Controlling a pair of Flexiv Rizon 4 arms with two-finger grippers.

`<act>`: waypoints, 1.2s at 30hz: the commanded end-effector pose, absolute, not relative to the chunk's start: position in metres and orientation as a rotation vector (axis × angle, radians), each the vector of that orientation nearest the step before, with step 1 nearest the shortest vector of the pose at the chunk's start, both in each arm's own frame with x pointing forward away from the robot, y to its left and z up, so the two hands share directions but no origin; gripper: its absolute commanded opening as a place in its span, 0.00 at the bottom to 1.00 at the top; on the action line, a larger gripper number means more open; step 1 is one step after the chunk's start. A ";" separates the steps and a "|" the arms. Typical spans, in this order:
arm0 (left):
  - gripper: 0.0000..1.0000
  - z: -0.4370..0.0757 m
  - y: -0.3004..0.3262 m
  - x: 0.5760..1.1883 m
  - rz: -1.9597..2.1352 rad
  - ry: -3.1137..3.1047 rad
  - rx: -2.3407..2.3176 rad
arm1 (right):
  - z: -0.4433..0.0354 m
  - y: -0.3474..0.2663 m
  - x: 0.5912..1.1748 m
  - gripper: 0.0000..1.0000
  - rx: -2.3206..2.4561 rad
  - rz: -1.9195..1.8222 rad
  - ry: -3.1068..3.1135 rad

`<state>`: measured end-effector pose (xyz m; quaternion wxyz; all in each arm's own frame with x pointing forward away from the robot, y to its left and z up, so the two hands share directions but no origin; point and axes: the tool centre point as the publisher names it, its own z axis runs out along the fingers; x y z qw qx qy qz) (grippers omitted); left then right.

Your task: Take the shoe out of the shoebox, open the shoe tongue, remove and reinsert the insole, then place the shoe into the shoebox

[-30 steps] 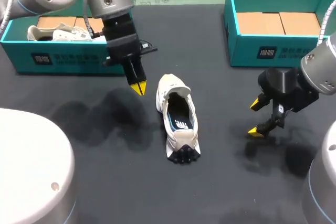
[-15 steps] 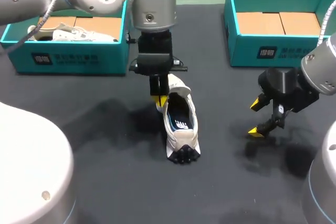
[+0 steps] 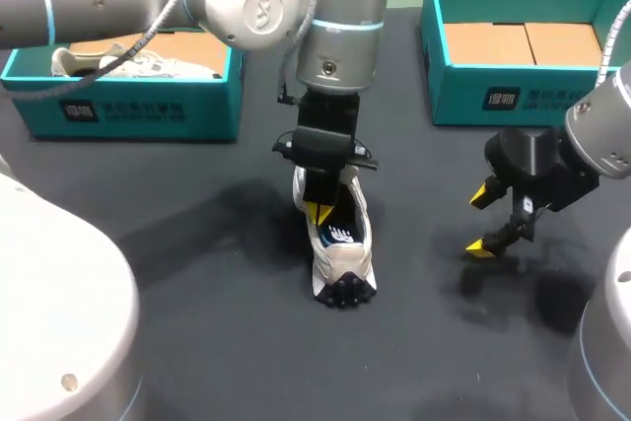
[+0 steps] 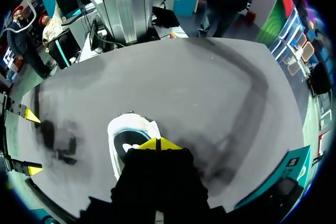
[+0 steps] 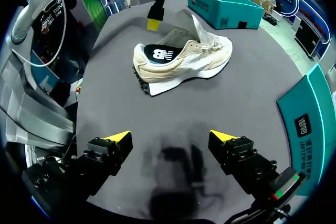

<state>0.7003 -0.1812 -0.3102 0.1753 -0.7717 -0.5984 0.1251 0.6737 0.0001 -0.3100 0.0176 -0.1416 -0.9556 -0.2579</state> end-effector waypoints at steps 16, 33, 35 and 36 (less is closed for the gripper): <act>0.00 -0.367 -0.192 0.691 0.357 -1.696 -2.191 | -0.310 0.000 0.672 1.00 -0.441 -0.800 -2.971; 0.00 -0.373 -0.213 0.679 0.494 -1.803 -2.173 | -0.310 0.000 0.672 1.00 -0.441 -0.800 -2.971; 0.00 -0.381 -0.218 0.679 0.485 -1.820 -2.163 | -0.310 0.000 0.672 1.00 -0.441 -0.800 -2.971; 0.00 -0.385 -0.220 0.679 0.477 -1.823 -2.159 | -0.310 0.000 0.672 1.00 -0.441 -0.800 -2.971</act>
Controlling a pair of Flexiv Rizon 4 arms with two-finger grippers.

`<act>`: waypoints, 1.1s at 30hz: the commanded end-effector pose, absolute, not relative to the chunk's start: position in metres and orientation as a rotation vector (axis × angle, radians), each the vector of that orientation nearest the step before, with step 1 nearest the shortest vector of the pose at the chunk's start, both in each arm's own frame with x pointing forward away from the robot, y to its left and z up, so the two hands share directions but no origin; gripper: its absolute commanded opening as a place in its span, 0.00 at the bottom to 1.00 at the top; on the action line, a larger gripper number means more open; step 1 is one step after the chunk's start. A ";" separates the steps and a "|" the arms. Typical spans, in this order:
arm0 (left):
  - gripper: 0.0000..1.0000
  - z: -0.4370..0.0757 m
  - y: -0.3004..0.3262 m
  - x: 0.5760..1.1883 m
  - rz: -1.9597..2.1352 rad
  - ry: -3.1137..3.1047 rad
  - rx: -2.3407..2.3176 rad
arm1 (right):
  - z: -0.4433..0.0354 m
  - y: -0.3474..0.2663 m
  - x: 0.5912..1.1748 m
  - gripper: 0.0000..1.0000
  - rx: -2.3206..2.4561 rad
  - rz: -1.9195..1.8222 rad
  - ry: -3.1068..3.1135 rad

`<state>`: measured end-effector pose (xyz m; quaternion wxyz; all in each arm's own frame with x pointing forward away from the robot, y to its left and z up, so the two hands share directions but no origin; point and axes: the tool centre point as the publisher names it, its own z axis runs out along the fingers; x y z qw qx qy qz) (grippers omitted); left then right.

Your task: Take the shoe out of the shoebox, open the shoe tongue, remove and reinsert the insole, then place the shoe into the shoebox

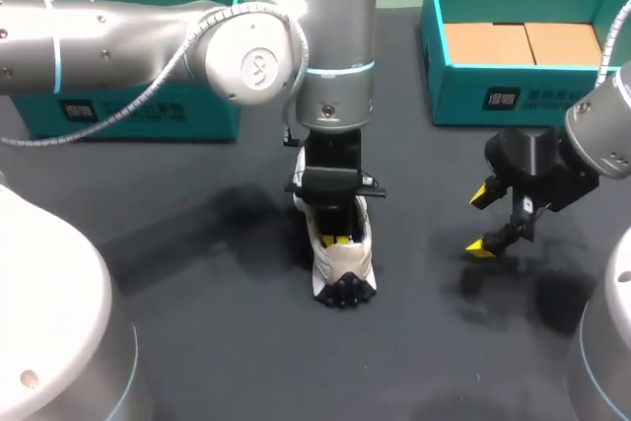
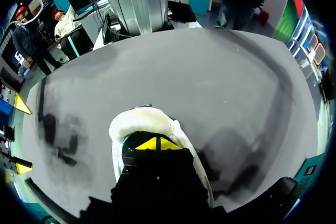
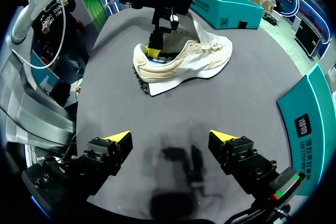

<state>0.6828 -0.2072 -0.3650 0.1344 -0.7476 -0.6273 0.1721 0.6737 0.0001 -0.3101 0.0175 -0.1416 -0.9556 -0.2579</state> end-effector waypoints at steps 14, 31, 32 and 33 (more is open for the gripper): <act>0.00 -0.366 -0.215 0.684 0.437 -1.972 -2.177 | -0.310 0.000 0.672 1.00 -0.441 -0.800 -2.971; 0.00 -0.418 -0.234 0.685 0.197 -2.271 -2.080 | -0.310 0.000 0.672 1.00 -0.441 -0.800 -2.971; 0.00 -0.418 -0.230 0.687 0.187 -2.281 -2.075 | -0.310 0.000 0.672 1.00 -0.441 -0.800 -2.971; 0.00 -0.417 -0.226 0.688 0.177 -2.289 -2.073 | -0.310 0.000 0.672 1.00 -0.441 -0.800 -2.971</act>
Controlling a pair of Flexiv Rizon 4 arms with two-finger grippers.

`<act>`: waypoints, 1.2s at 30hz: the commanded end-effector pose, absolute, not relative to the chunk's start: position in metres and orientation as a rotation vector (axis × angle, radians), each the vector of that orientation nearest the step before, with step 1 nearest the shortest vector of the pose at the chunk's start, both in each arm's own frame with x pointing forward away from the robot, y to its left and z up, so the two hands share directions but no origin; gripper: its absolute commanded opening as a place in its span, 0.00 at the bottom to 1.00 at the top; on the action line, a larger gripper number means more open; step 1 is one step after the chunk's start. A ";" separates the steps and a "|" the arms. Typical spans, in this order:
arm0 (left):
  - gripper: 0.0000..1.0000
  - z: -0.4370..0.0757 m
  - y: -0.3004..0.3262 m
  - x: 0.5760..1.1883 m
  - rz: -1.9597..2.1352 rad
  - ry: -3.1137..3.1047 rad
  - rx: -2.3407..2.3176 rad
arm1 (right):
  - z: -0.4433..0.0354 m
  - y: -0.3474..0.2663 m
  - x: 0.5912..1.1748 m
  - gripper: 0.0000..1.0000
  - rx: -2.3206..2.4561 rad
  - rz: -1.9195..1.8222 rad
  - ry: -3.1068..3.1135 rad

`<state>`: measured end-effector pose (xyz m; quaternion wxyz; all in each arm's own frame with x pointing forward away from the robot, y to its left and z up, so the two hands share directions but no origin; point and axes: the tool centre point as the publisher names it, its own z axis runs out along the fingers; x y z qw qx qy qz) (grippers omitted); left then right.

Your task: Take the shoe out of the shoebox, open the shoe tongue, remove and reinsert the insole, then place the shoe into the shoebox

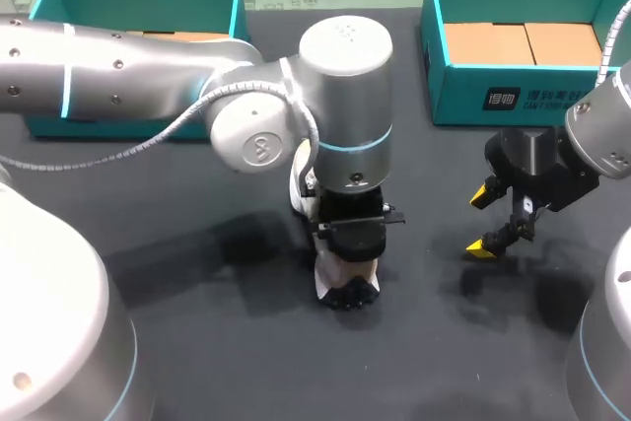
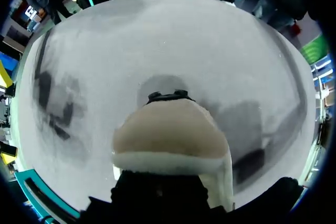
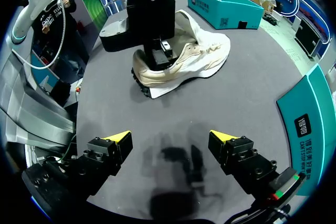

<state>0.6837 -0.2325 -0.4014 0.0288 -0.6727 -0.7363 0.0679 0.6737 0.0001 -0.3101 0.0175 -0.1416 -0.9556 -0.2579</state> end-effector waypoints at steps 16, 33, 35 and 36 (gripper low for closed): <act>0.00 -0.386 -0.221 0.693 0.195 -2.248 -2.147 | -0.310 0.000 0.672 1.00 -0.441 -0.800 -2.971; 0.00 -0.391 -0.212 0.707 0.036 -2.266 -2.085 | -0.310 0.000 0.672 1.00 -0.441 -0.800 -2.971; 0.00 -0.379 -0.210 0.703 0.028 -2.261 -2.108 | -0.310 0.000 0.672 1.00 -0.441 -0.800 -2.971; 0.00 -0.374 -0.209 0.700 0.025 -2.260 -2.116 | -0.310 0.000 0.672 1.00 -0.441 -0.800 -2.971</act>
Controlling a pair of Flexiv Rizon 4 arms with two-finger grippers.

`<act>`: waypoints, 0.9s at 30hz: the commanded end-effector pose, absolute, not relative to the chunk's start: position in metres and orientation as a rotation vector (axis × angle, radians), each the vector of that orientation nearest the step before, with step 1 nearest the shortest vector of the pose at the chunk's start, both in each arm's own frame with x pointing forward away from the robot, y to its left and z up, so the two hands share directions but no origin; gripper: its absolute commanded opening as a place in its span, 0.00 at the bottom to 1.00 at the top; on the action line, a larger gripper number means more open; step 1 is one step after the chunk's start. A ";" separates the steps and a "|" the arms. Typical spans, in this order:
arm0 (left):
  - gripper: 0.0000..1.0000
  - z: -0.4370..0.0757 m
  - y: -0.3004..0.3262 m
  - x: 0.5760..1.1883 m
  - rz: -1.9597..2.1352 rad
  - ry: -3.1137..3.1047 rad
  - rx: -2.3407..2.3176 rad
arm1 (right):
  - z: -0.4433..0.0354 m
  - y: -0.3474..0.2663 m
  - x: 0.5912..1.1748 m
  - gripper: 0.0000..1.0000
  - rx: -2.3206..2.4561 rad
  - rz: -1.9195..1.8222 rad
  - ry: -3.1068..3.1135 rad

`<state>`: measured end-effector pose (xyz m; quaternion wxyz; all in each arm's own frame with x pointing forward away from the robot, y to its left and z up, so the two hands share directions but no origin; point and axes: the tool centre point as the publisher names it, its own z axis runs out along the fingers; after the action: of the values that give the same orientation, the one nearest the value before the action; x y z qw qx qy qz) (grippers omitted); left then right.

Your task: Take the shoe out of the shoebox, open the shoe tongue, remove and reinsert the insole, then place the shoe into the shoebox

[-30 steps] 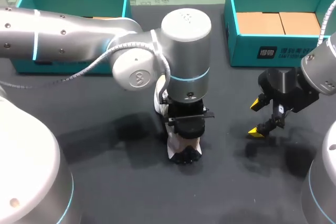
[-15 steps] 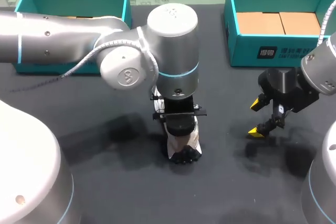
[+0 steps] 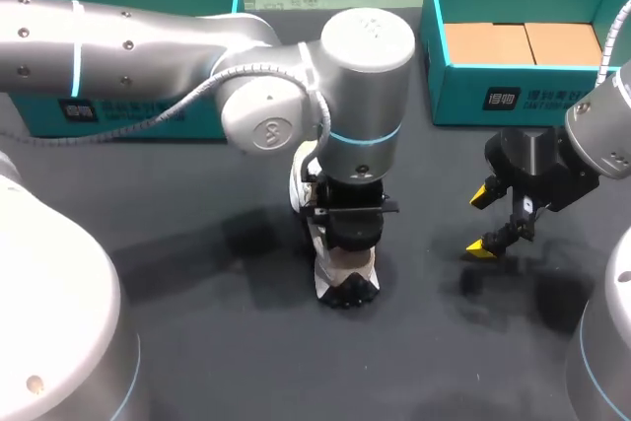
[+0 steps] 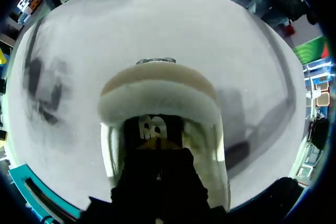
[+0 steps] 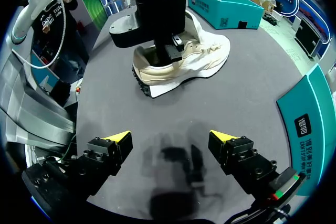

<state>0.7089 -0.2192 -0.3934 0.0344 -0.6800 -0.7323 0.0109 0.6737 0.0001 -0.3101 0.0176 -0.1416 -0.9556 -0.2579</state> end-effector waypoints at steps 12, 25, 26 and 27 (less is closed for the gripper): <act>0.00 -0.347 -0.217 0.710 -0.085 -2.362 -2.125 | -0.310 0.000 0.672 1.00 -0.441 -0.800 -2.971; 0.00 -0.358 -0.210 0.730 -0.284 -2.505 -2.023 | -0.310 0.000 0.672 1.00 -0.441 -0.800 -2.971; 0.00 -0.358 -0.209 0.732 -0.290 -2.512 -2.007 | -0.310 0.000 0.672 1.00 -0.441 -0.800 -2.971; 0.00 -0.358 -0.208 0.734 -0.303 -2.525 -1.996 | -0.310 0.000 0.672 1.00 -0.441 -0.800 -2.971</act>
<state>0.7326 -0.2066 -0.3580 -0.0451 -0.6200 -0.7783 -0.0877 0.6738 0.0001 -0.3101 0.0176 -0.1416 -0.9556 -0.2579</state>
